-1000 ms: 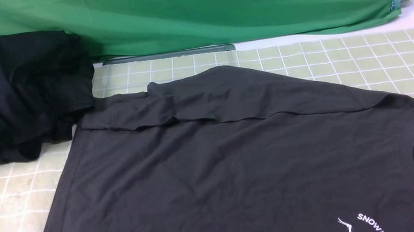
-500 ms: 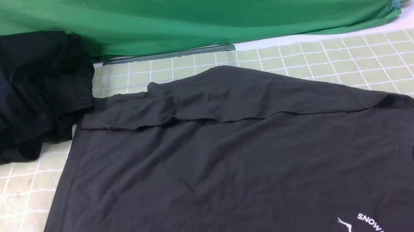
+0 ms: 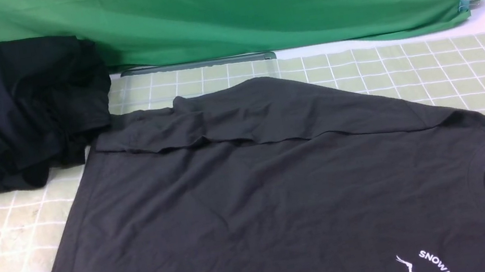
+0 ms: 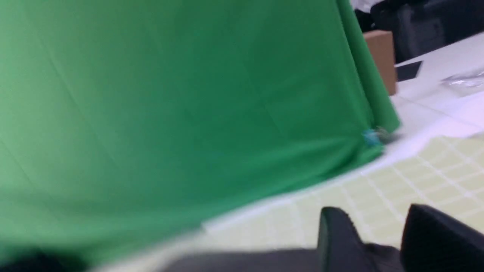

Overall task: Fold a long-sleeved shirt over a green coffee tablecloth.
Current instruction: 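Grasp the left edge of the dark T-shirt lying flat on the table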

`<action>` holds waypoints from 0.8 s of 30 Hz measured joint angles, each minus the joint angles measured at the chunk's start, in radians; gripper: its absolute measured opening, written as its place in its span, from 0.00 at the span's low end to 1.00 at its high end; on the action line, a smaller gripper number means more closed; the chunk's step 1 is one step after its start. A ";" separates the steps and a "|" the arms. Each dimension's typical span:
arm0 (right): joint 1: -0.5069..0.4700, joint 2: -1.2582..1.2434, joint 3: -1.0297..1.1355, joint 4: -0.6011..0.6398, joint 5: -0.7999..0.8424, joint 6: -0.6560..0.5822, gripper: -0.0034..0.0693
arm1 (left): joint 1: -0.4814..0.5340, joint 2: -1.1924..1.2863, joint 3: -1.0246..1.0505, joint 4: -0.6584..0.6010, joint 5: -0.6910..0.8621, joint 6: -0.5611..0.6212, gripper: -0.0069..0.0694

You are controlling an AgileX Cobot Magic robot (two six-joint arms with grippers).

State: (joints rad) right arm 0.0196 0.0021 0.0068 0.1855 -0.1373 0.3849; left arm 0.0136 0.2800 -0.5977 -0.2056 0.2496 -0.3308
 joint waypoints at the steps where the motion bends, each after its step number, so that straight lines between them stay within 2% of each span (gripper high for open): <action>1: 0.000 0.000 0.000 0.000 -0.004 0.000 0.38 | 0.000 0.016 -0.015 0.004 0.058 0.010 0.12; 3: 0.000 0.000 0.000 0.006 -0.034 0.060 0.38 | 0.000 0.214 -0.172 0.008 0.387 0.084 0.12; 4: 0.000 0.000 0.000 0.007 -0.036 0.062 0.38 | 0.000 0.265 -0.200 0.008 0.437 0.098 0.12; 5: 0.000 0.000 0.000 0.007 -0.042 0.071 0.38 | 0.000 0.348 -0.234 0.004 0.568 0.139 0.12; 7: 0.000 0.000 0.000 0.008 -0.057 0.095 0.38 | 0.000 0.536 -0.256 0.005 0.733 0.219 0.12; 9: 0.010 0.000 -0.006 0.010 -0.030 0.118 0.37 | 0.000 0.672 -0.235 0.006 0.819 0.258 0.12; 11: 0.031 0.003 -0.035 0.012 0.053 0.118 0.34 | 0.000 0.738 -0.215 0.007 0.853 0.266 0.11; 12: 0.063 0.019 -0.096 0.014 0.187 0.084 0.27 | -0.016 0.794 -0.175 0.005 0.881 0.275 0.09; 14: 0.121 0.077 -0.211 0.014 0.381 -0.042 0.14 | -0.070 0.839 -0.124 0.014 0.883 0.274 0.08; 15: 0.152 0.132 -0.269 0.014 0.468 -0.103 0.10 | -0.101 0.848 -0.108 0.022 0.882 0.257 0.08; 18: 0.217 0.248 -0.375 0.014 0.612 -0.201 0.07 | -0.206 0.854 -0.069 0.059 0.878 0.182 0.08; 19: 0.263 0.374 -0.435 0.014 0.679 -0.282 0.06 | -0.281 0.855 -0.043 0.096 0.878 0.119 0.08; 24: 0.346 0.626 -0.493 0.014 0.730 -0.385 0.06 | -0.382 0.855 0.025 0.149 0.828 0.047 0.10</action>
State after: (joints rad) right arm 0.3652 0.6285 -0.4857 0.1993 0.5927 0.0000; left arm -0.3686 1.1353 -0.5724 -0.0565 1.0772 -0.2836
